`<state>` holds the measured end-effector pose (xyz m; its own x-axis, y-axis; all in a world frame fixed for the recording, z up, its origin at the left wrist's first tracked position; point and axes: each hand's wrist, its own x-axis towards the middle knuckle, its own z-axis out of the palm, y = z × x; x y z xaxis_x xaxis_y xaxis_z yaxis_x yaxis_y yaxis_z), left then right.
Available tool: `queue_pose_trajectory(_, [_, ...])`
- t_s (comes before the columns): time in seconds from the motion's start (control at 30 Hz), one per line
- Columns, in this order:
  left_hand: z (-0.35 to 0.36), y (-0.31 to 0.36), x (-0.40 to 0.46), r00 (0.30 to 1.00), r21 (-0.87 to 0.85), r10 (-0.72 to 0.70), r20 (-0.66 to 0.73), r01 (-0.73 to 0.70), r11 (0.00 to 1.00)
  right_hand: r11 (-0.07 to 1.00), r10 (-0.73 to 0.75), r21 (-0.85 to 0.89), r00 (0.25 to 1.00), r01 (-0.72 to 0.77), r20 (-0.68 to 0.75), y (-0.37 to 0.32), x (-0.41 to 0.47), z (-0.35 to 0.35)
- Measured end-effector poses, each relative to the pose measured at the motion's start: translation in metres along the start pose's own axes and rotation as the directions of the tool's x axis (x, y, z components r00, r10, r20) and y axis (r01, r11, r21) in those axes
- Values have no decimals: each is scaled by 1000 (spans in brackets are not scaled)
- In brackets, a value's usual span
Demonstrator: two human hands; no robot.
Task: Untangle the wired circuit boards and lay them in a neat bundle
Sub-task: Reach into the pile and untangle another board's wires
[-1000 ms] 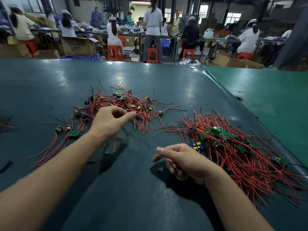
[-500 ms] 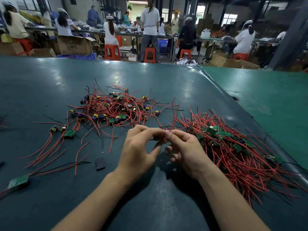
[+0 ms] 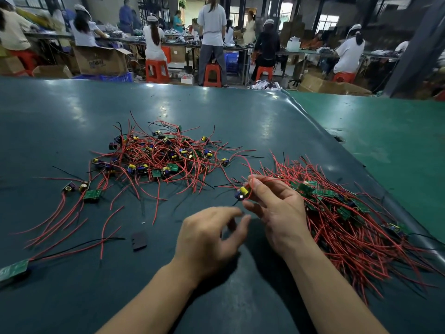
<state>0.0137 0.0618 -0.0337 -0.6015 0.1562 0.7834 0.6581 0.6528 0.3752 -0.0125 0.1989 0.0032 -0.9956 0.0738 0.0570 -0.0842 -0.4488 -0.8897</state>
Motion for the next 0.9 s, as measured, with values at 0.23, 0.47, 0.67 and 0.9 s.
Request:
queue_pose_trajectory(0.23, [-3,-5,2,903,-112,-418,-99,408,906,992,-42,-117,995,52,91,5,-2,0])
queue_pose_trajectory(0.47, [-2,-6,5,988,-130,-130,-86,119,984,991,1,-134,987,20,160,10,-4,2])
queue_pose_trajectory(0.67, [-5,-3,6,990,-158,-95,-100,78,984,997,65,42,994,-69,85,6,1,-1])
queue_pose_trajectory(0.9, [-2,-7,6,986,-169,-153,-60,141,975,997,80,-15,988,-79,130,6,-2,0])
